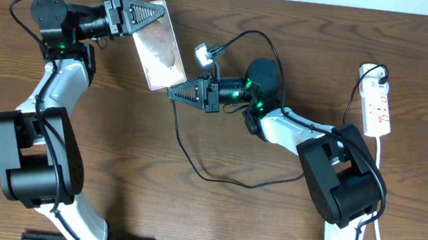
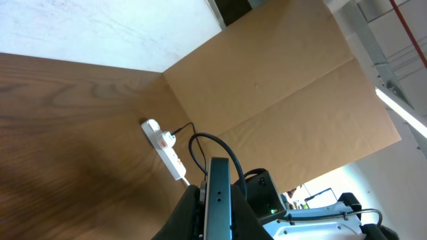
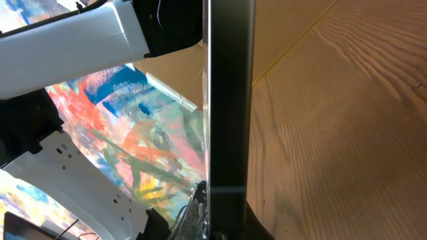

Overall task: Plug charger to phone and switch on socket
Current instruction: 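Push the connector into the phone port held by the left gripper, then open the right gripper and move it toward the power strip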

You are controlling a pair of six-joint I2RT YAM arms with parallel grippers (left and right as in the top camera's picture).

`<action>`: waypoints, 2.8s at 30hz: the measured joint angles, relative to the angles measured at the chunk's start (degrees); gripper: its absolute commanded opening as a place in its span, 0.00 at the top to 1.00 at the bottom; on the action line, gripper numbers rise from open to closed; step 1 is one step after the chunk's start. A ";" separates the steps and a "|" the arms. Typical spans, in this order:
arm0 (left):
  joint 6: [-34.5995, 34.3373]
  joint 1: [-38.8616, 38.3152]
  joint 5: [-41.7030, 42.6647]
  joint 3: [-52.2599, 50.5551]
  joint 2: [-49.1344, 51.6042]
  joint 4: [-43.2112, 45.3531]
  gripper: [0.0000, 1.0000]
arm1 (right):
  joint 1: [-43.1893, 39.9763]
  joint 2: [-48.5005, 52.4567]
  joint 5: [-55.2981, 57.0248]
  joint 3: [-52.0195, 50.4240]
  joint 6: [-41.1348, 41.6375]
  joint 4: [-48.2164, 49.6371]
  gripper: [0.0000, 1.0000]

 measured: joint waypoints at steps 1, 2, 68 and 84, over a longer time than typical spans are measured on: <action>0.00 0.00 0.00 0.00 0.00 0.00 0.93 | 0.00 0.00 0.02 0.00 0.00 0.00 0.99; 0.00 0.00 0.00 0.00 0.00 0.00 0.93 | 0.00 0.00 0.02 0.00 0.00 0.00 0.99; 4.52 4.07 -0.55 -13.73 3.50 -3.08 0.92 | -9.29 -32.37 53.55 0.46 -33.97 -89.94 0.01; 15.47 4.07 -10.47 -14.86 11.39 -22.03 0.93 | -9.29 -32.37 54.31 0.46 -34.14 -91.10 0.01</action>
